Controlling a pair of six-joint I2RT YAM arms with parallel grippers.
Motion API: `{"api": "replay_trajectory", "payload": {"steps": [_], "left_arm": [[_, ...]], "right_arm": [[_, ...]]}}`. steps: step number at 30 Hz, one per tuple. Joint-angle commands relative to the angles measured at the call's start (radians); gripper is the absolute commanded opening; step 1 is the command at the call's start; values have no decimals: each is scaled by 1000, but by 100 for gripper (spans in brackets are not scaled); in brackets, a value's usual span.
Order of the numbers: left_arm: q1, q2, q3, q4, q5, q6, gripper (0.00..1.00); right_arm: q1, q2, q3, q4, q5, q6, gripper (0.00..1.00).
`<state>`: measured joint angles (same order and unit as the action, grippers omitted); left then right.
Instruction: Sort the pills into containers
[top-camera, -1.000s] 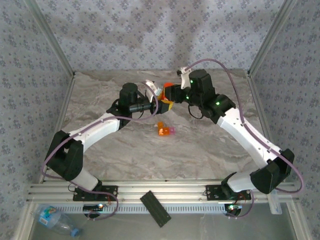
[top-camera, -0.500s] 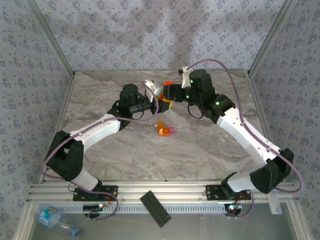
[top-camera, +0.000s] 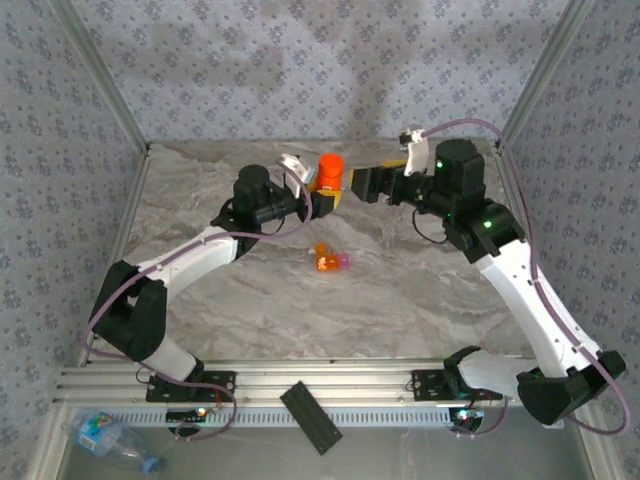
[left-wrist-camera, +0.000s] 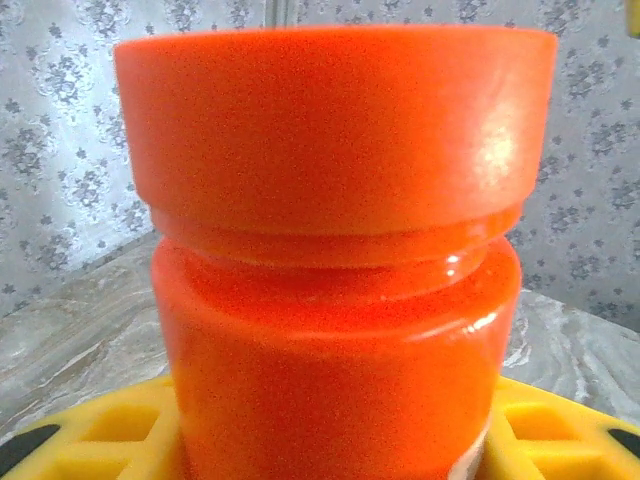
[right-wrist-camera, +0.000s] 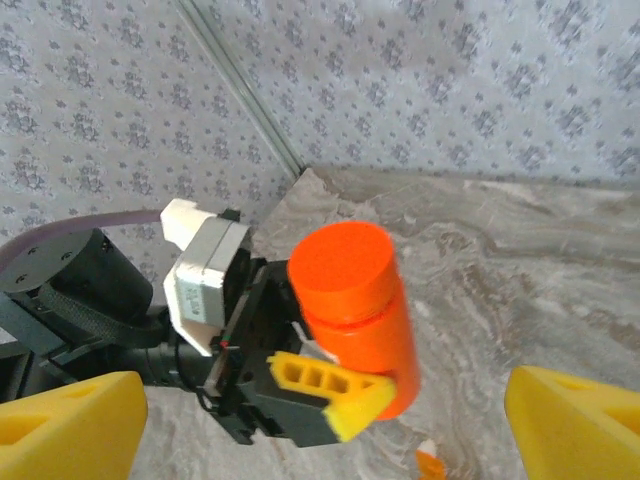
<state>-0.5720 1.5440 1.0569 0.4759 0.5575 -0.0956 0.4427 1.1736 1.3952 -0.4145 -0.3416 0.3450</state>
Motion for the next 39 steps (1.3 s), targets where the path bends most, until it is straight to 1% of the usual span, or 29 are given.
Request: {"api": "replay_trajectory", "payload": {"steps": [1, 5, 9, 16, 25, 28, 30, 36, 39], "left_arm": [[13, -24, 13, 83, 141, -31, 0], [14, -24, 32, 41, 258, -39, 0], [14, -9, 63, -7, 337, -49, 0], [6, 2, 79, -28, 375, -49, 0], [0, 6, 97, -66, 388, -30, 0], [-1, 7, 97, -68, 389, -29, 0], [-2, 7, 99, -68, 388, -28, 0], [-3, 7, 104, -70, 384, -26, 0], [-5, 4, 104, -65, 355, -26, 0]], "right_arm": [[-51, 23, -3, -26, -138, -114, 94], [-84, 63, 27, -9, -269, -173, 97], [-82, 112, 77, -12, -356, -196, 97], [-60, 185, 110, -16, -372, -189, 93], [-27, 223, 129, -20, -386, -191, 82], [-20, 230, 133, -23, -387, -193, 78], [-19, 233, 134, -23, -385, -191, 72], [-16, 236, 130, -29, -395, -188, 46], [-7, 233, 115, -29, -366, -180, 40]]}}
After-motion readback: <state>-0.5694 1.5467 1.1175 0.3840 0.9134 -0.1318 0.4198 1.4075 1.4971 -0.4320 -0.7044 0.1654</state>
